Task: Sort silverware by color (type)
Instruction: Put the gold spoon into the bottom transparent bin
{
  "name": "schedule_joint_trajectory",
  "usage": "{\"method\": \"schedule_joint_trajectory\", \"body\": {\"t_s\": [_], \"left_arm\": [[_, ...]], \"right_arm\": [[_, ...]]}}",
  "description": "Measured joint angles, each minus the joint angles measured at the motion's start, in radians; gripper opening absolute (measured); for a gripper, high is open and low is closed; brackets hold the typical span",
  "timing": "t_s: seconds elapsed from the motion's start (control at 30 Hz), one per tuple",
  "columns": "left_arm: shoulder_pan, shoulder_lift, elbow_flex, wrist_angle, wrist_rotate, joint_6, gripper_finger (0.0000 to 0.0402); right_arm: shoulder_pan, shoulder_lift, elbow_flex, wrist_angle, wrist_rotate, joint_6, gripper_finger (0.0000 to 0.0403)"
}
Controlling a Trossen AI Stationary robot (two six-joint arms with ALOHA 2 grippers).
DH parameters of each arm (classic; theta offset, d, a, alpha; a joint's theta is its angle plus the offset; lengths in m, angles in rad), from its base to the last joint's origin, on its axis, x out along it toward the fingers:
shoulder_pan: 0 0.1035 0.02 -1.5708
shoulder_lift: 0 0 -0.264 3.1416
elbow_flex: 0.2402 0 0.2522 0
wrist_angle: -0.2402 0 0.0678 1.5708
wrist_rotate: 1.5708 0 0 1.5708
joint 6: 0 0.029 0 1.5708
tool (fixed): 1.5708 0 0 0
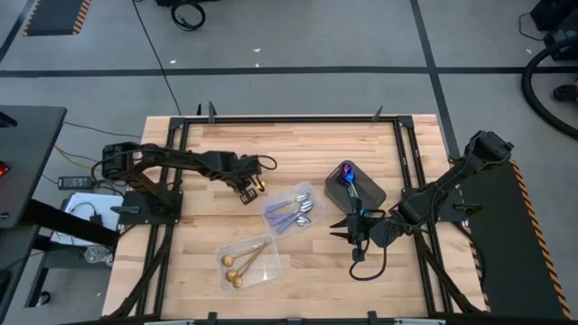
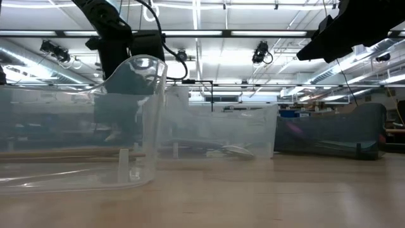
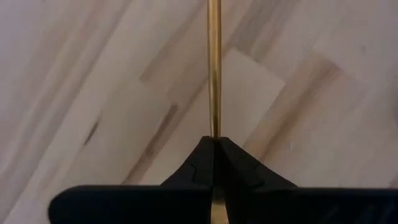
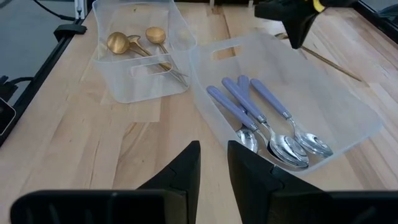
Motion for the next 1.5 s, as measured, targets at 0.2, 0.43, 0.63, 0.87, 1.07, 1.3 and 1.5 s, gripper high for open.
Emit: {"method": "schedule_joint_trajectory", "body": {"t_s": [0.2, 0.43, 0.63, 0.87, 1.07, 1.3, 1.5], "left_arm": [[-0.014, -0.037, 0.002, -0.042, -0.006, -0.012, 0.0018], [-0.088, -0.175, 0.034, -0.006, -0.048, -0.038, 0.0018], [-0.215, -0.281, 0.039, 0.063, -0.052, -0.110, 0.0018], [-0.454, -0.311, 0.039, 0.163, -0.007, -0.242, 0.0018], [-0.688, -0.302, 0.039, 0.205, -0.009, -0.476, 0.0018], [-0.892, -0.218, 0.039, 0.204, -0.047, -0.740, 0.0018], [-0.947, -0.152, 0.039, 0.211, -0.079, -0.880, 0.0018]], "right_arm": [[0.000, 0.000, 0.000, 0.004, 0.000, 0.000, 0.0091], [0.000, 0.000, 0.000, 0.007, 0.000, 0.001, 0.0091], [0.000, 0.000, 0.000, 0.004, -0.001, 0.001, 0.0091], [0.000, 0.000, 0.000, -0.005, -0.001, 0.003, 0.0091], [0.001, 0.000, 0.000, 0.004, -0.001, 0.003, 0.0091], [0.001, 0.000, 0.000, 0.007, -0.001, 0.000, 0.0091], [0.001, 0.000, 0.000, 0.010, -0.001, 0.001, 0.0091]]}}
